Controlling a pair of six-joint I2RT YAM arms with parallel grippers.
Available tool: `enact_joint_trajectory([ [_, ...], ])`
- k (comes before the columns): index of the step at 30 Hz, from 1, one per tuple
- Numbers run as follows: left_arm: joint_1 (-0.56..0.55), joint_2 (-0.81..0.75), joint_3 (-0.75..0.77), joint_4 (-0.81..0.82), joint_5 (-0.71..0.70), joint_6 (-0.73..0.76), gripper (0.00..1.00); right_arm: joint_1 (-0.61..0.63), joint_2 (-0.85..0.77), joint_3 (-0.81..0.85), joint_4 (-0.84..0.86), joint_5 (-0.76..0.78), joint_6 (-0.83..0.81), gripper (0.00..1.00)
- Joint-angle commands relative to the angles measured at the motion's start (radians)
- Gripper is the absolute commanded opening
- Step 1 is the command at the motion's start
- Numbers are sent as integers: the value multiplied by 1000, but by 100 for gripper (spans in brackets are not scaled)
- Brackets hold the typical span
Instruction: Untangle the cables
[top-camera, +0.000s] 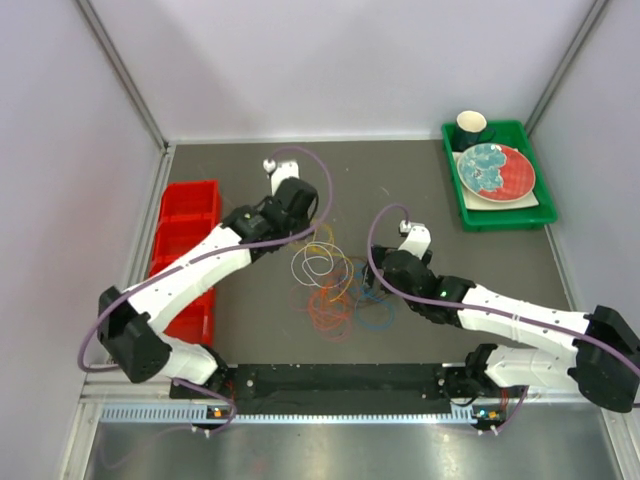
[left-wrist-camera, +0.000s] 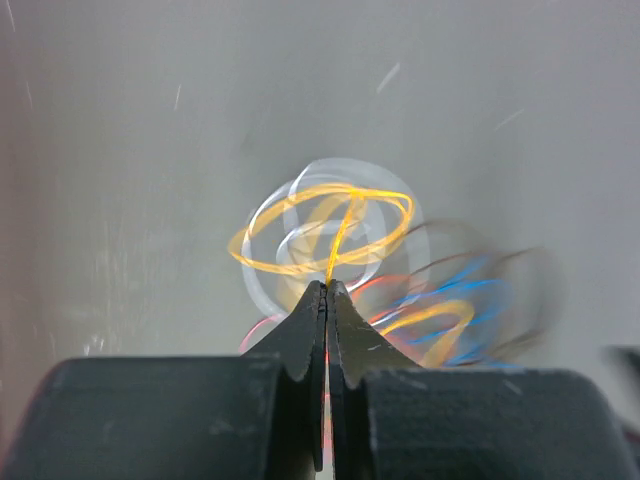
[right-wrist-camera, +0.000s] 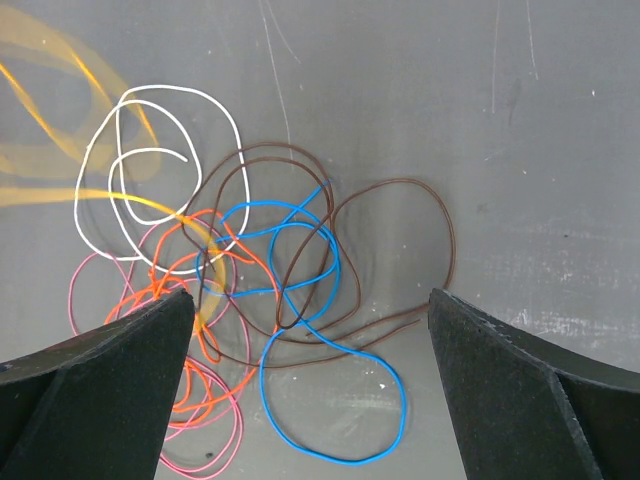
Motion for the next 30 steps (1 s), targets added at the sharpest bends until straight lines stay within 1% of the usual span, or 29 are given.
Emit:
enact_joint_trajectory([
  [1, 0, -92, 281, -103, -37, 88, 0, -1, -13, 38, 9, 1, 0, 99],
  [4, 0, -128, 406, -146, -43, 117, 0, 0, -30, 26, 14, 4, 4, 99],
  [7, 0, -164, 443, -216, -56, 114, 0, -1, -35, 25, 17, 7, 4, 99],
  [8, 0, -180, 429, -227, -54, 108, 0, -1, -32, 25, 18, 4, 6, 99],
  [10, 0, -244, 350, -251, -39, 78, 0, -1, -26, 28, 15, 2, 6, 99],
  [11, 0, -275, 308, -251, -30, 70, 1, 0, -26, 31, 14, -1, 4, 99],
  [12, 0, -304, 211, -247, -18, 50, 7, -1, -20, 32, 11, -4, 4, 99],
  [13, 0, -366, 158, -235, 1, 41, 16, 0, -18, 34, 9, -1, 3, 99],
  [14, 0, -394, 105, -224, 19, 35, 30, -1, -17, 35, 11, -4, 4, 99],
  [15, 0, -417, 10, -219, 30, 27, 57, -1, -10, 40, 9, -5, 3, 99],
  [16, 0, -450, -26, -221, 44, 19, 69, 0, -9, 40, 8, -5, 1, 99],
  [17, 0, -459, -58, -234, 47, 6, 78, 0, -3, 43, 8, -8, 1, 99],
  [18, 0, -473, -110, -239, 47, 1, 98, -1, -1, 48, 6, -8, 0, 99],
  [24, 0, -488, -219, -222, -1, -44, 98, 0, 23, 66, -9, -13, -3, 99],
  [25, 0, -482, -235, -209, 4, -48, 97, -1, 25, 68, -11, -15, -3, 99],
  [28, 0, -445, -282, -183, 28, -87, 88, 0, 25, 68, -14, -15, -2, 99],
  [30, 0, -421, -318, -192, 45, -136, 87, 0, 25, 68, -14, -16, -2, 99],
])
